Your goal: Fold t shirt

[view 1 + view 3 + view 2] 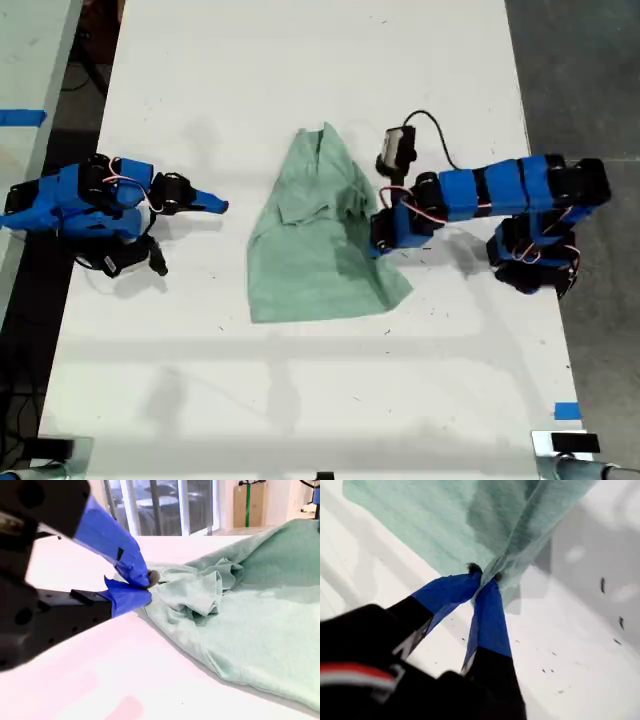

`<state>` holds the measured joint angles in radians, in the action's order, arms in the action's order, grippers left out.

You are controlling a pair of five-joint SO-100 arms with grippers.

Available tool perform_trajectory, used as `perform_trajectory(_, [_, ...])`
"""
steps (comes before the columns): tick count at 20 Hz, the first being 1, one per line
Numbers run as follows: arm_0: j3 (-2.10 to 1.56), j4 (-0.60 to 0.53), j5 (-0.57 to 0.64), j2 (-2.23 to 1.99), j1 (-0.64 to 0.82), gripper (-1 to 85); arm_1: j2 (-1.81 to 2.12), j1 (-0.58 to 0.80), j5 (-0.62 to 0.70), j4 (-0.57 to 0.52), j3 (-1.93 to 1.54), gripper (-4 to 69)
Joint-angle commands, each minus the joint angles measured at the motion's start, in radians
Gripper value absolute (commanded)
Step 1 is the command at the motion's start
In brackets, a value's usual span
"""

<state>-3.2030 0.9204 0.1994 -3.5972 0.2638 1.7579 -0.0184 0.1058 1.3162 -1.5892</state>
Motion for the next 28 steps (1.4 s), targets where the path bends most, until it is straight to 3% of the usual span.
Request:
perform_trajectory(1, [-0.008, 0.002, -0.014, -0.006, -0.003, 0.0, -0.146, -0.040, 0.091, -0.095, 0.201, -0.5])
perform_trajectory(8, [-0.006, 0.002, -0.014, -0.006, -0.003, 0.0, -0.449, -0.035, 0.147, -0.084, 0.503, 0.9])
perform_trajectory(9, [-0.006, 0.003, -0.014, -0.006, -0.003, 0.0, -0.443, -0.035, 0.143, -0.071, 0.506, 15.4])
perform_trajectory(10, [-0.006, 0.003, -0.014, -0.006, -0.003, 0.0, -0.428, -0.034, 0.133, -0.021, 0.522, 19.8])
perform_trajectory(12, [-0.006, 0.003, -0.014, -0.006, -0.003, 0.0, -0.353, -0.023, 0.117, 0.083, 0.523, 22.0])
perform_trajectory(14, [-0.006, 0.003, -0.014, -0.006, -0.003, 0.0, -0.241, -0.006, 0.100, 0.166, 0.480, 21.7])
perform_trajectory(15, [-0.006, 0.003, -0.014, -0.006, -0.003, 0.0, -0.173, 0.006, 0.086, 0.212, 0.445, 17.7])
perform_trajectory(16, [-0.006, 0.003, -0.014, -0.006, -0.003, 0.0, -0.095, 0.018, 0.064, 0.250, 0.385, 0.1])
perform_trajectory(17, [-0.006, 0.003, -0.014, -0.006, -0.003, 0.0, 0.005, 0.028, 0.054, 0.255, 0.285, 0.1])
perform_trajectory(19, [-0.006, 0.003, -0.014, -0.006, -0.003, 0.0, 0.247, 0.054, 0.015, 0.227, 0.009, 0.1])
perform_trajectory(25, [-0.006, 0.003, -0.014, -0.006, 0.000, 0.0, 1.126, 0.124, 0.025, -0.046, -0.945, 0.1])
perform_trajectory(28, [-0.006, 0.003, -0.014, -0.006, 0.000, 0.0, 1.365, 0.144, 0.035, -0.089, -1.239, 0.2])
